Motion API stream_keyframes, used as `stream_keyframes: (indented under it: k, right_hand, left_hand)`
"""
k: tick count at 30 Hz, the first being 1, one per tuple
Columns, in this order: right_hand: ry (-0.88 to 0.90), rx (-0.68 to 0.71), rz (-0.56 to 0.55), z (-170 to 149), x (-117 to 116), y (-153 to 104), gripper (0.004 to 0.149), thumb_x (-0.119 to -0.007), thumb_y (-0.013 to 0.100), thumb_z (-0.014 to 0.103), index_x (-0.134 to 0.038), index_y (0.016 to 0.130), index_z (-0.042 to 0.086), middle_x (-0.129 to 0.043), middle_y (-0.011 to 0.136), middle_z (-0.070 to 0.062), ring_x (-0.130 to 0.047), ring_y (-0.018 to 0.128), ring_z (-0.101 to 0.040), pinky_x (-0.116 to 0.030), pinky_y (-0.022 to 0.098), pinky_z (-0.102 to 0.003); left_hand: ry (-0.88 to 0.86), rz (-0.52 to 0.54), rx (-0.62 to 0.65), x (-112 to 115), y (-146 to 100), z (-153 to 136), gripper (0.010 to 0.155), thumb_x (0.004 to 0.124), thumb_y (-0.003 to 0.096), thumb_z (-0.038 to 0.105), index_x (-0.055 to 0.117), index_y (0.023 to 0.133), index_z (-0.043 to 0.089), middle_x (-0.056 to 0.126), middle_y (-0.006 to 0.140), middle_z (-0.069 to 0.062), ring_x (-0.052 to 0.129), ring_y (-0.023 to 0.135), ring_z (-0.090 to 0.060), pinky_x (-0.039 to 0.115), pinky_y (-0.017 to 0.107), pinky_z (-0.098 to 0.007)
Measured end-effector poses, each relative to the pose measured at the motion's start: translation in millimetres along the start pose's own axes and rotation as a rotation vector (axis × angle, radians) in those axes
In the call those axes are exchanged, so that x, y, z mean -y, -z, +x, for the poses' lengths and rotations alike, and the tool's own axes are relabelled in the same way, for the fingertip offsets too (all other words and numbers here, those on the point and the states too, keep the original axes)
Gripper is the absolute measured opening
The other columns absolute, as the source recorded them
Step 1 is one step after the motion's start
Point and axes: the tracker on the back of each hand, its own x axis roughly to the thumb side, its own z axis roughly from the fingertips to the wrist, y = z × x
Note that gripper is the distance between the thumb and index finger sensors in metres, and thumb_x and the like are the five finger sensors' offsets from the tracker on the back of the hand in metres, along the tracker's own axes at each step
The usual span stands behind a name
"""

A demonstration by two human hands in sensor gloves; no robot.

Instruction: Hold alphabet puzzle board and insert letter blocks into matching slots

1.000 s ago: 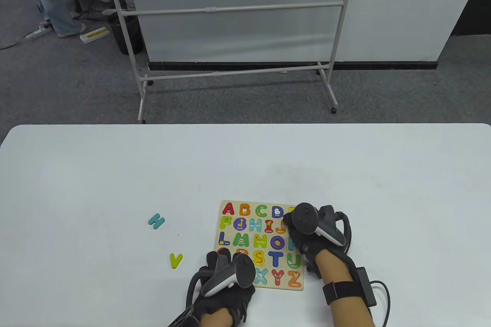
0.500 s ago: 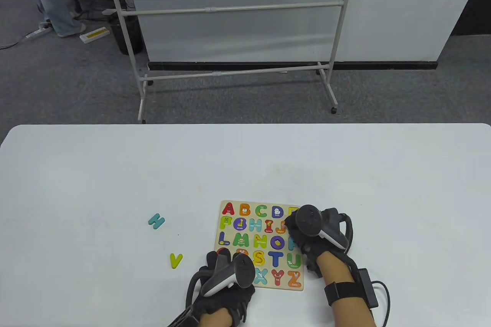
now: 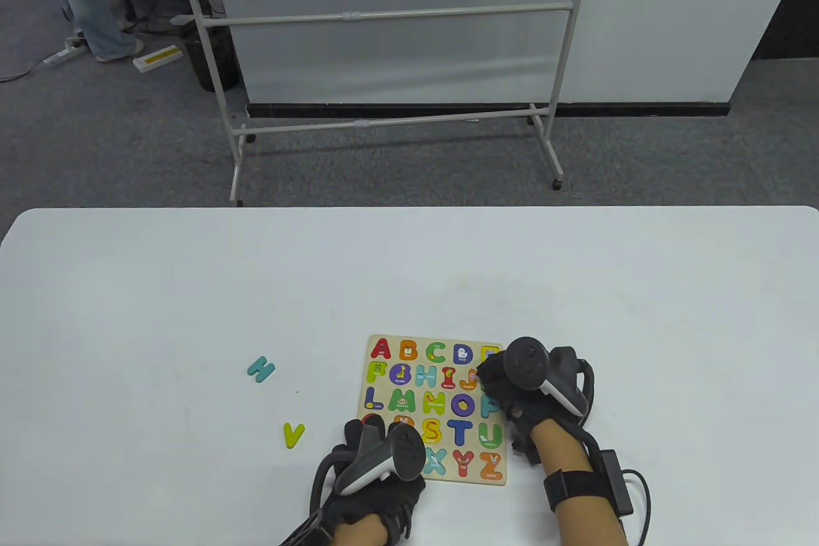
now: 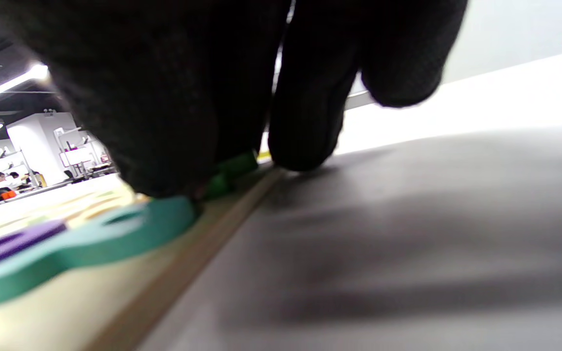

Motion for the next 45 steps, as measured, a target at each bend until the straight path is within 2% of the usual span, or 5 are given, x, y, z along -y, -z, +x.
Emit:
stream_keyframes:
  k: [19,25,31,37,45]
  right_hand:
    - [0.069,0.005,0.116,-5,1,6,0.035,-0.099,0.037,0.029,-0.101,0.072,0.031,-0.096,0.094,-0.001,-0.093,0.087,-0.031,-0.072,0.063,-0.056]
    - [0.137,0.007,0.263,-9,3,9,0.041,-0.087,0.045,0.032,-0.093,0.085,0.028,-0.081,0.106,-0.01,-0.085,0.092,-0.037,-0.068,0.064,-0.057]
    - [0.138,-0.036,0.167,-12,17,1,0.054,-0.08,0.048,0.042,-0.079,0.1,0.027,-0.063,0.114,-0.014,-0.076,0.097,-0.041,-0.063,0.066,-0.06]
    - [-0.007,0.271,0.17,9,10,-37,0.067,-0.065,0.049,0.049,-0.052,0.112,0.027,-0.044,0.12,-0.006,-0.046,0.113,-0.036,-0.043,0.076,-0.06]
    - [-0.103,0.594,0.295,23,-8,-94,0.07,-0.055,0.048,0.053,-0.043,0.113,0.027,-0.038,0.121,-0.004,-0.038,0.115,-0.03,-0.036,0.077,-0.053]
  left_hand:
    - [-0.003,-0.001,0.0,0,0,0,0.082,0.051,0.0514,0.05,0.003,0.105,0.01,-0.005,0.105,-0.031,-0.003,0.093,-0.063,0.021,0.064,-0.072]
    - [-0.003,-0.003,0.0,0,0,0,0.082,0.051,0.0514,0.05,0.003,0.105,0.01,-0.005,0.105,-0.031,-0.003,0.093,-0.063,0.021,0.064,-0.072]
    - [-0.005,-0.004,0.001,0,0,0,0.082,0.051,0.0515,0.05,0.003,0.105,0.01,-0.005,0.105,-0.031,-0.003,0.093,-0.063,0.021,0.064,-0.072]
    - [-0.002,-0.004,0.001,0,0,0,0.082,0.05,0.0515,0.05,0.003,0.105,0.01,-0.005,0.105,-0.031,-0.003,0.093,-0.063,0.021,0.064,-0.072]
    - [0.0,-0.006,0.001,0,0,0,0.082,0.05,0.0513,0.05,0.002,0.105,0.01,-0.007,0.105,-0.031,-0.003,0.093,-0.063,0.021,0.064,-0.073]
